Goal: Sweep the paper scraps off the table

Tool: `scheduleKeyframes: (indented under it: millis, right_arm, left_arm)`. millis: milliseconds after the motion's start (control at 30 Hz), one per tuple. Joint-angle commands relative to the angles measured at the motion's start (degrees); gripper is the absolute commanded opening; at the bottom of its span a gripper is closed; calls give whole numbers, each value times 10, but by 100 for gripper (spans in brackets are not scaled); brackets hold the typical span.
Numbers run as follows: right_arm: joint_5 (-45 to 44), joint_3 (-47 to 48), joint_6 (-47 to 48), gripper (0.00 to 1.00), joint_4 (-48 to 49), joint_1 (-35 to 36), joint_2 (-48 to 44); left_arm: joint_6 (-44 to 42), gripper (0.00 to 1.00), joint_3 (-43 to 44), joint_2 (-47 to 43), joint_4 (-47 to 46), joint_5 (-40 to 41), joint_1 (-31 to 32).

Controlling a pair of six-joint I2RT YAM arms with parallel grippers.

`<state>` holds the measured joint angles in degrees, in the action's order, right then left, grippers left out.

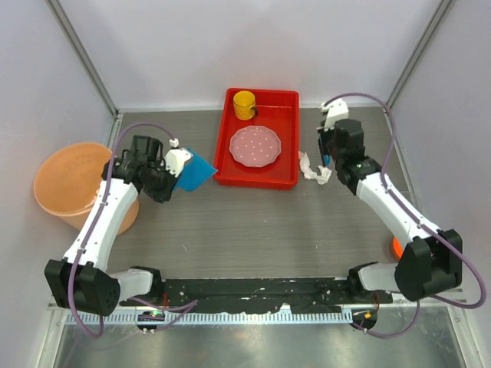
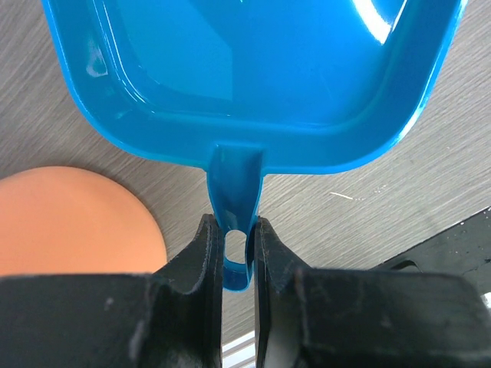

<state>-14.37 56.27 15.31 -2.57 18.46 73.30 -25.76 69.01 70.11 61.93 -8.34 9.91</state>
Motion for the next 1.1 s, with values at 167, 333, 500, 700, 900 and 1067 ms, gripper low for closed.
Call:
scheduleKeyframes:
  millis: [167, 333, 500, 700, 900, 1067]
  right_arm:
    - [179, 188, -310, 1, -23, -109, 209]
    - [190, 252, -319, 1, -31, -110, 292]
    - [161, 244, -306, 1, -94, -109, 303]
    - [89, 131, -313, 1, -174, -109, 206]
    - [123, -4, -352, 1, -246, -107, 82]
    - [127, -66, -366, 1, -303, -70, -26]
  left_arm:
    - [11, 0, -25, -13, -22, -15, 1]
    - [11, 0, -40, -12, -29, -6, 1]
    - [13, 0, -49, -2, -40, -10, 1]
    - [24, 0, -73, 46, -58, -2, 27]
    - [24, 0, -78, 64, -84, 15, 96]
    - [9, 0, -83, 76, -95, 15, 148]
